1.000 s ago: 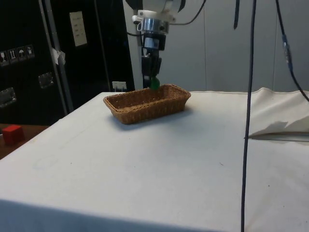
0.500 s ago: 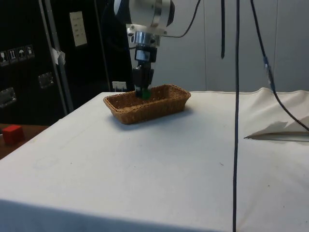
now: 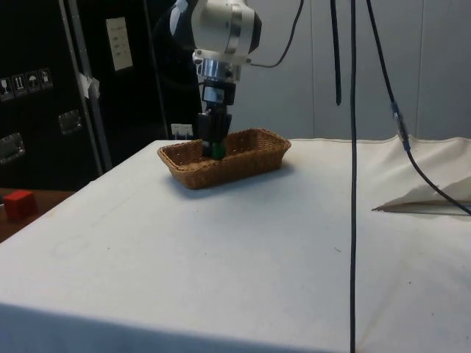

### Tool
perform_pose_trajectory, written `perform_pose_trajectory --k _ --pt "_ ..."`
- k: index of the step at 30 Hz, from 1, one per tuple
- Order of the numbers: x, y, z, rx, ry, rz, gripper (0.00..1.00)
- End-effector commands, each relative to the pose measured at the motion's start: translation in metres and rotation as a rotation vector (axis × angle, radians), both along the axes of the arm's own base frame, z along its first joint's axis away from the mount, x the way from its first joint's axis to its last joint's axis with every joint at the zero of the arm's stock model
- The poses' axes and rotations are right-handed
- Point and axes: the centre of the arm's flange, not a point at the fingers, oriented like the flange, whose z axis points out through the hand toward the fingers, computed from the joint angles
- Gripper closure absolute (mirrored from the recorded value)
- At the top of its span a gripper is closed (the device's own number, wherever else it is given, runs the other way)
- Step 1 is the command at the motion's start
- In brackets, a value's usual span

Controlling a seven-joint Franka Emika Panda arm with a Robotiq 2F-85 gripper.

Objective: Pick up the ball and place it into the basket.

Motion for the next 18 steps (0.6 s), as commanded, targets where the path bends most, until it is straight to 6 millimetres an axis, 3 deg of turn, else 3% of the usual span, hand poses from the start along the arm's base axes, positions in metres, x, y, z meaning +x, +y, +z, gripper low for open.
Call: perform_pose_trajectory --k 1,4,5,15,16,18 --pt "0.0012 0.0005 -0.0017 0.005 -0.003 -0.003 1.0" --pt "0.0014 0.0018 -0.004 0.008 0.0 -0.004 1.0" --pt "0.0013 0.0018 -0.0046 0.009 0.0 -0.004 0.96" --pt "0.0021 0.0026 -0.0063 0.01 0.002 -0.005 0.07" --pt "0.0021 0.0026 -0.0063 0.01 0.002 -0.005 0.01" --pt "0.0008 0.0028 -0.0049 0.005 0.003 -0.001 0.0"
